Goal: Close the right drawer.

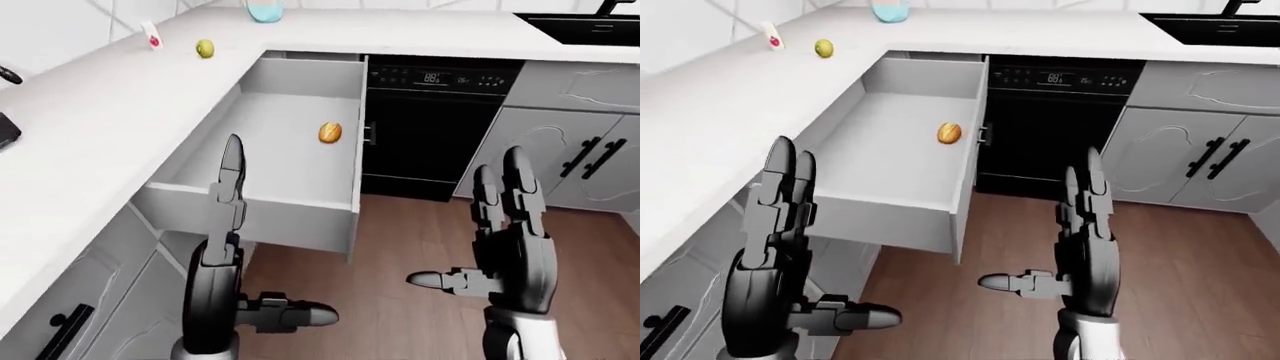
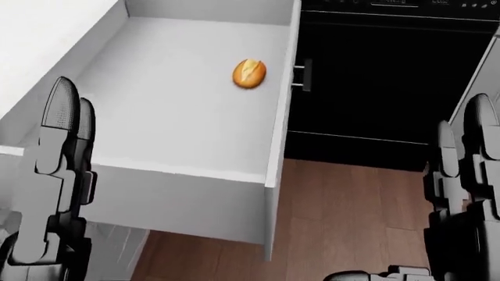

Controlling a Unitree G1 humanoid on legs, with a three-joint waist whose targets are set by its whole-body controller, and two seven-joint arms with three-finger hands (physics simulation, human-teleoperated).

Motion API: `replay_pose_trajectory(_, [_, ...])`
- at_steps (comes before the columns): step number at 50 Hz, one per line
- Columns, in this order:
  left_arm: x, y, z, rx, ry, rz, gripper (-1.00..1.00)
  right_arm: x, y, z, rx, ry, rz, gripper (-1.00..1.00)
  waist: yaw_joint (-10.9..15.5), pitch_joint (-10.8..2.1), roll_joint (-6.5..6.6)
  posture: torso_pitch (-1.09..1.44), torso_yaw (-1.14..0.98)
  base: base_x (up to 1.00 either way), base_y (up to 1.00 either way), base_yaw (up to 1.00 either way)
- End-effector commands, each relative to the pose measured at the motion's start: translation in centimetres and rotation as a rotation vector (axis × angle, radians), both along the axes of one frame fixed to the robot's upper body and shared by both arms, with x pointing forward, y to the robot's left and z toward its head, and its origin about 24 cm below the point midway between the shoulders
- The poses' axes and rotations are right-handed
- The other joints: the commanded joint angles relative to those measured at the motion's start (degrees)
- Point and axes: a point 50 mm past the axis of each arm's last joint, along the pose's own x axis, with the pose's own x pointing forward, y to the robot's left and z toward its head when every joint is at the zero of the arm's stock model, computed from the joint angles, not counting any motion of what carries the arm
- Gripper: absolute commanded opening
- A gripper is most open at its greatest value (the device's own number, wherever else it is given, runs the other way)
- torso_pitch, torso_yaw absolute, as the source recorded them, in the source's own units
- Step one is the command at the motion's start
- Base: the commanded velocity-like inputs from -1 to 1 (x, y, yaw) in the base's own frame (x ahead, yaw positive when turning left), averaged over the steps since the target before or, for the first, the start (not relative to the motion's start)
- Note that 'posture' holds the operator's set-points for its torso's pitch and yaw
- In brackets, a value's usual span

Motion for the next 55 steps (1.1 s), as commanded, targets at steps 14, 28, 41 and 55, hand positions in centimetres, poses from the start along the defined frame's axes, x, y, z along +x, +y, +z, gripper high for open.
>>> replay_pose_trajectory(14, [-0.59,0.13,1.24,-0.013,-0.082,0.003,1.0,-0.29,0.38,1.62,-0.013,-0.097,0.014,1.0,1.02,-0.09,2.69,0.0,0.0,0.0,0.32,0.0])
replay_pose_trajectory(28, [-0.52,0.12,1.2,-0.013,-0.079,0.001,1.0,-0.35,0.43,1.59,-0.016,-0.099,0.014,1.0,0.12,0.04,0.46,0.0,0.0,0.0,0.31,0.0])
replay_pose_trajectory(41, [-0.49,0.06,1.13,-0.011,-0.077,0.0,1.0,0.02,-0.04,1.61,0.016,-0.091,-0.015,1.0,0.96,-1.21,0.38,0.0,0.0,0.0,0.0,0.0])
replay_pose_trajectory(55, [-0.46,0.07,1.11,-0.012,-0.077,0.0,1.0,0.06,-0.05,1.57,0.009,-0.09,-0.012,1.0,0.68,1.18,0.03,0.0,0.0,0.12,0.0,0.0])
